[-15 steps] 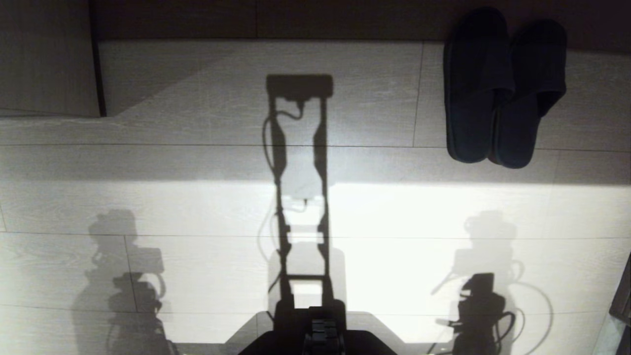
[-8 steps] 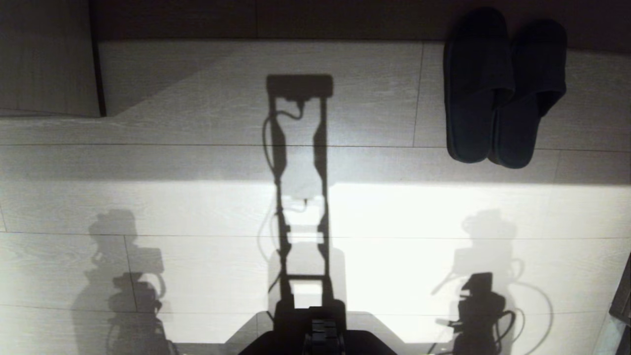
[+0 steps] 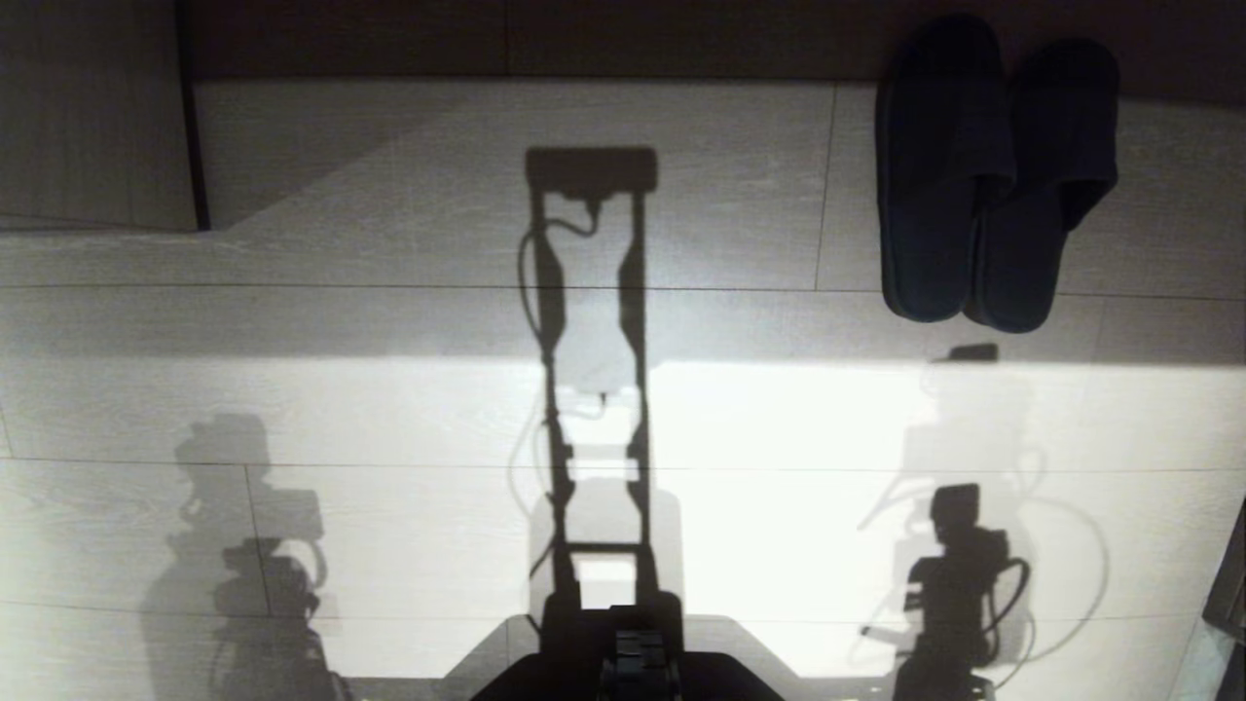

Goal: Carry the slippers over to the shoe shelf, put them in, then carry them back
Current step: Pick up the slippers on the floor

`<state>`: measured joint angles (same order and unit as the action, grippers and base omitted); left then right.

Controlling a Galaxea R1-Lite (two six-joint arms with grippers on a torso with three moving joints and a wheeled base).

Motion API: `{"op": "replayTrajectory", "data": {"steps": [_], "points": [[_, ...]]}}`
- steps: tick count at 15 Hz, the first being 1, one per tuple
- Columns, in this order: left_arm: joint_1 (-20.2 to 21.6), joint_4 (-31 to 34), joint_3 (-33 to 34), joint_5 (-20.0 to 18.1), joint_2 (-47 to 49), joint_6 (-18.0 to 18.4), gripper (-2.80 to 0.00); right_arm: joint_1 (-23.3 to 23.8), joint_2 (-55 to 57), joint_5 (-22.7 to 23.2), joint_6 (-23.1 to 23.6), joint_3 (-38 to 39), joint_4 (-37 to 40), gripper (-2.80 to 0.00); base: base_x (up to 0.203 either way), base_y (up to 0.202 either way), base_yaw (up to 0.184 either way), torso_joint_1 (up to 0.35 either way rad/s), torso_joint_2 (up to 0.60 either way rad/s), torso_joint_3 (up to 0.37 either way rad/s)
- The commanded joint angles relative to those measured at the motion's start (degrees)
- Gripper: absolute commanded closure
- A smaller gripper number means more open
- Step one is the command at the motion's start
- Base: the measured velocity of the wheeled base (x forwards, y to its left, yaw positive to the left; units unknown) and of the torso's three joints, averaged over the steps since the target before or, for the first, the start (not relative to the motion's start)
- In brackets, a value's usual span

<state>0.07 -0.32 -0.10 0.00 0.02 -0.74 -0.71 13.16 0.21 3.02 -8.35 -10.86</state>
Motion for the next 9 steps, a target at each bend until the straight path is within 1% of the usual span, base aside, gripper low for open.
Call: {"op": "replayTrajectory", "data": {"steps": [1, 2, 5, 7, 9], "points": [[0.0, 0.0, 0.0, 0.0, 0.0, 0.0, 0.00, 0.0, 19.9, -0.7, -0.2, -2.4, -10.0, 0.00, 0.000, 0.000, 0.000, 0.000, 0.00, 0.000], [0.0, 0.0, 0.0, 0.0, 0.0, 0.0, 0.00, 0.1, 26.5, -1.2, -0.4, -3.2, -15.3, 0.00, 0.000, 0.000, 0.000, 0.000, 0.00, 0.000], [0.0, 0.0, 0.0, 0.0, 0.0, 0.0, 0.00, 0.3, 43.2, -2.5, -0.8, -5.4, -27.2, 0.00, 0.000, 0.000, 0.000, 0.000, 0.00, 0.000], [0.0, 0.0, 0.0, 0.0, 0.0, 0.0, 0.00, 0.8, 52.2, -3.5, -1.0, -7.8, -34.1, 0.00, 0.000, 0.000, 0.000, 0.000, 0.00, 0.000], [0.0, 0.0, 0.0, 0.0, 0.0, 0.0, 0.00, 1.2, 57.4, -4.2, -1.0, -10.2, -39.8, 0.00, 0.000, 0.000, 0.000, 0.000, 0.00, 0.000]]}}
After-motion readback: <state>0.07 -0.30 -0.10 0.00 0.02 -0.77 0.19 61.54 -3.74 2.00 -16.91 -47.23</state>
